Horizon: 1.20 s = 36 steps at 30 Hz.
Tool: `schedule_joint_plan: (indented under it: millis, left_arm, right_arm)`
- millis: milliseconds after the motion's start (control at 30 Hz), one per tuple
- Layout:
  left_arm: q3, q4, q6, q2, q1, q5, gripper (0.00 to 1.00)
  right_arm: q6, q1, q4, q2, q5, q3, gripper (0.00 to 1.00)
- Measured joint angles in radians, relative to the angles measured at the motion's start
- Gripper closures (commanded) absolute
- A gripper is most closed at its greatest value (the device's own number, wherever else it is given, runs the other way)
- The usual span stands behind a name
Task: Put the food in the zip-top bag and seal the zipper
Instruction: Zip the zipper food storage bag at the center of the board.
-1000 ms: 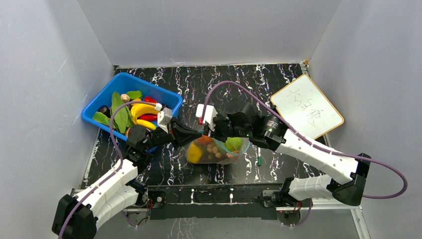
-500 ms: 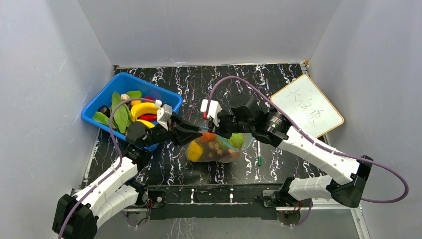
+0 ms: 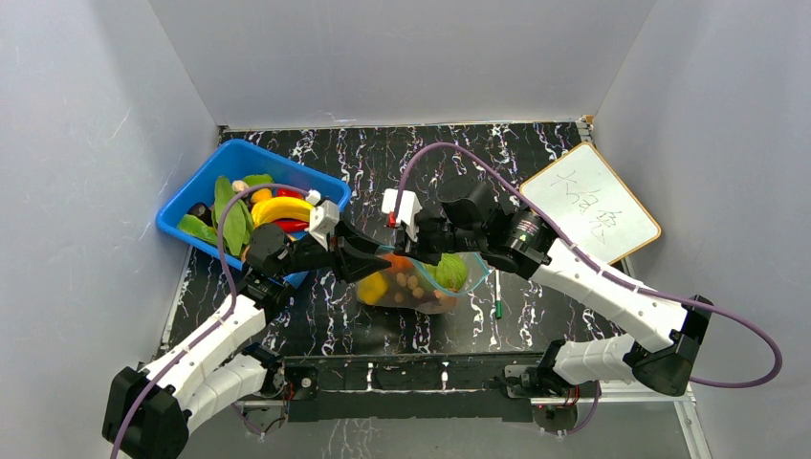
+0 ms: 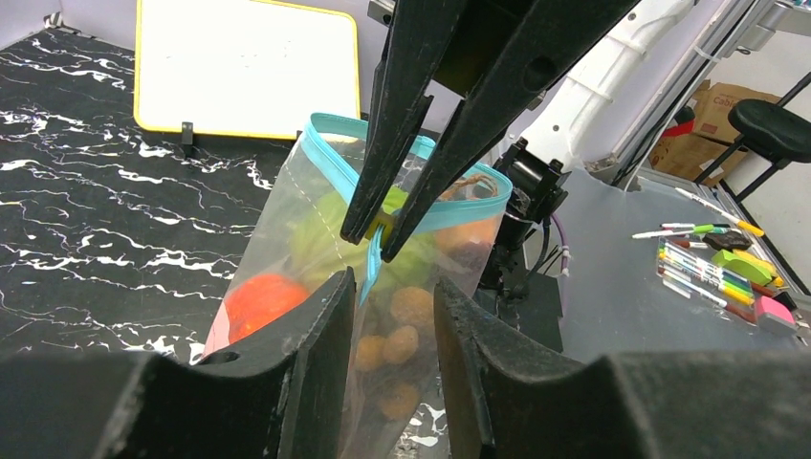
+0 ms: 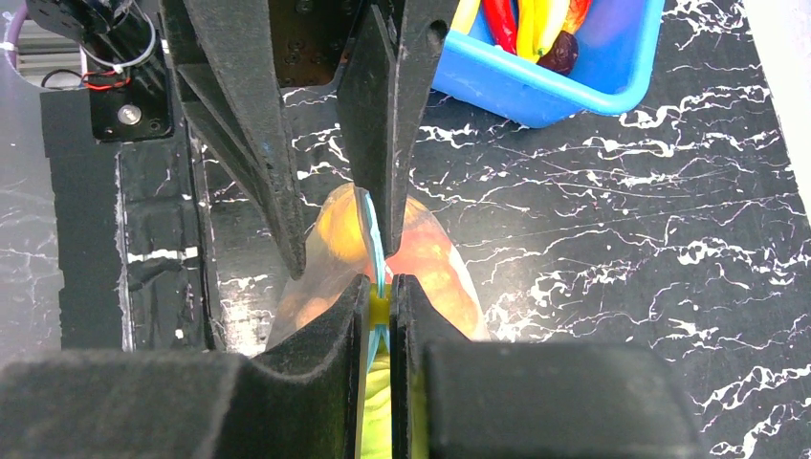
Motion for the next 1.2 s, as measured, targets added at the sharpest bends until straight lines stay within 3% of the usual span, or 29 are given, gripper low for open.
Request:
schedule_joint_plan:
  millis: [433,633,767,1033,1200]
  left_arm:
    - [0.003,0.040,-0.014,0.012,0.000,0.004,0.76]
    - [0.004,0.065,-0.027,0.011,0.000,0.002,0.85]
    - [0.004,0.078,-0.032,0.011,0.001,0.002,1.00]
    - [0.004,0.067,-0.028,0.010,0.003,-0.012,1.00]
    - [0.029,-0.053,0.030,-0.030,-0.002,-0.078,1.00]
  right_arm:
    - [0.000,0.000,0.001,0.000,-0.023,0.000,1.00]
    - [0.000,0.000,0.005,0.000,-0.024,0.000,1.00]
    - [0.000,0.000,0.006,0.000,-0.031,0.000,1.00]
    - [0.000,0.000,0.005,0.000,-0.030,0.000,1.00]
    - [0.000,0.002,0.007,-0.010,-0.004,-0.006,1.00]
